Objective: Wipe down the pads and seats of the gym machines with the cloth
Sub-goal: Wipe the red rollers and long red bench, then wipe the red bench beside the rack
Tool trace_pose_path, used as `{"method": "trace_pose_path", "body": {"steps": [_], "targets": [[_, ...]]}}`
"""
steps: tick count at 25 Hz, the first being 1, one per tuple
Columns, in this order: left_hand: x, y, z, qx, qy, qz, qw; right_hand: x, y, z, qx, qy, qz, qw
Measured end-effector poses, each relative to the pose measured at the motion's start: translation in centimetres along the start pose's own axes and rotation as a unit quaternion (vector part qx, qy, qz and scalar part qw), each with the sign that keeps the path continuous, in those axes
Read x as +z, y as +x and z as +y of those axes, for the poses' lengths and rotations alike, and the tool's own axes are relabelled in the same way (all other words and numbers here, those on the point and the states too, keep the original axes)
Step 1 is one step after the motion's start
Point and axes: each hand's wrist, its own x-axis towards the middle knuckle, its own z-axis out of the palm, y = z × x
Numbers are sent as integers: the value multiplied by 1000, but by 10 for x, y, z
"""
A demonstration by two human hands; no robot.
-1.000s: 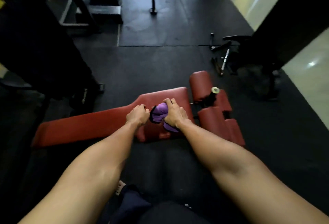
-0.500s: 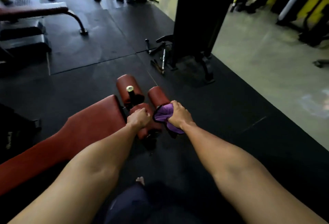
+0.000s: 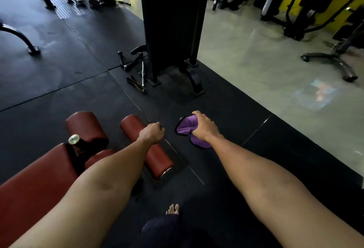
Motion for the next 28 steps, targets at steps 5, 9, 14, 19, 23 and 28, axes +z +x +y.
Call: {"method": "trace_pose_path", "body": {"steps": [5, 9, 14, 19, 23, 28], "targets": [[-12, 67, 60, 4, 16, 1, 1000, -54, 72, 44, 2, 7, 9, 1000], [-18, 128, 101, -30, 12, 18, 999, -85, 150, 83, -25, -8, -10, 1000], [-17, 181, 141, -107, -16, 38, 993, -118, 243, 103, -90, -12, -49, 995], [-34, 213, 165, -170, -28, 72, 982, -141, 319, 94, -154, -27, -107, 982], [-70, 244, 156, -233, -23, 111, 966, -146, 373, 63, -204, -35, -127, 970], [-121, 301, 117, -299, -44, 146, 942, -150, 461, -7, -286, -88, -112, 948]]}}
